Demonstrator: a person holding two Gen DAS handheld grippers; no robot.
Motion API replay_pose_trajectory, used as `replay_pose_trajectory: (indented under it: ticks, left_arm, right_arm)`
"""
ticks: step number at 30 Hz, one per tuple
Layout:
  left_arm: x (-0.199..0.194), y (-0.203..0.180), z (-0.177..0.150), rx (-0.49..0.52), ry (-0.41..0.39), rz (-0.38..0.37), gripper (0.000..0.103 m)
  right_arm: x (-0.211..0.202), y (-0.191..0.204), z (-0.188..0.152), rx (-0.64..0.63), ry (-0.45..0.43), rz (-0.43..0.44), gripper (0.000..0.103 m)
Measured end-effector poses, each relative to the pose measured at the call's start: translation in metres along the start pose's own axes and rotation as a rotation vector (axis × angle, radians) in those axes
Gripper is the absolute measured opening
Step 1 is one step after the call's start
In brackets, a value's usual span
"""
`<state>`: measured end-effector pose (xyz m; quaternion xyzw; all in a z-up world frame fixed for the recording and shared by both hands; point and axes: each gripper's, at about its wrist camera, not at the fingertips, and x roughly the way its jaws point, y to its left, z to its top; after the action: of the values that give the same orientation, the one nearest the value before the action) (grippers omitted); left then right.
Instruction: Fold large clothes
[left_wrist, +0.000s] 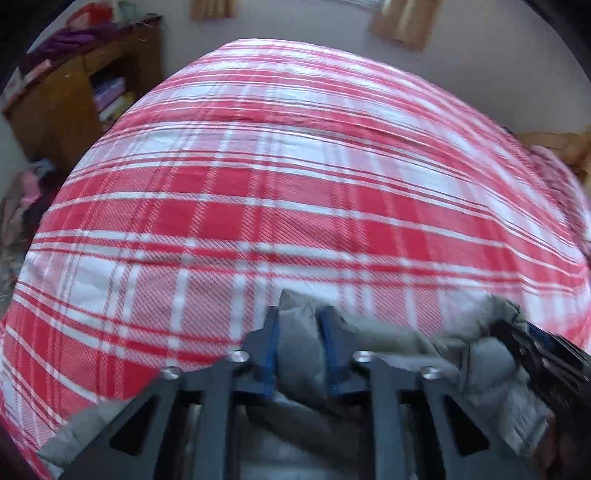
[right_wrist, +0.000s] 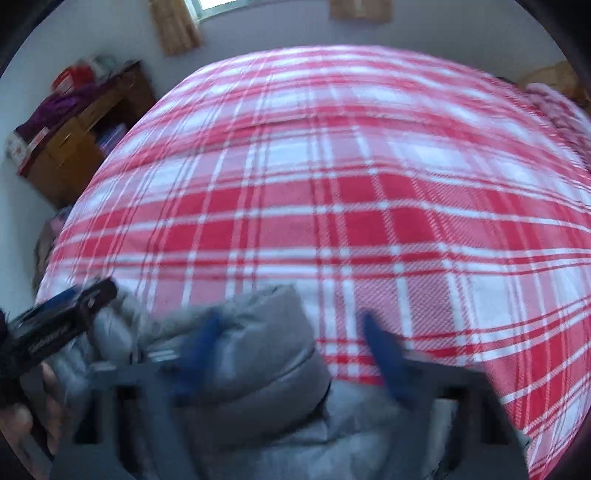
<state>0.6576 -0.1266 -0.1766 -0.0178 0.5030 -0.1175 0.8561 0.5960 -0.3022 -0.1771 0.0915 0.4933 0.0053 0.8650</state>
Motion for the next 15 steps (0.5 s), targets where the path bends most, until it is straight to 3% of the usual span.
replay_pose_trajectory:
  ticks: [3,9,15]
  left_arm:
    - [-0.038,-0.004,-0.018,0.078,-0.096,0.007,0.011]
    - [-0.087,0.012,-0.056,0.098,-0.197,-0.011,0.007]
    - [-0.079,0.021,-0.086,0.09,-0.195,0.0,0.006]
  right_arm:
    - [-0.021,-0.002,-0.013,-0.041,-0.031,0.008,0.015]
    - [-0.075,-0.01,-0.04,-0.112,-0.109,0.026,0.009]
    - [-0.089,-0.011,-0.073,-0.181,-0.152,-0.013,0.007]
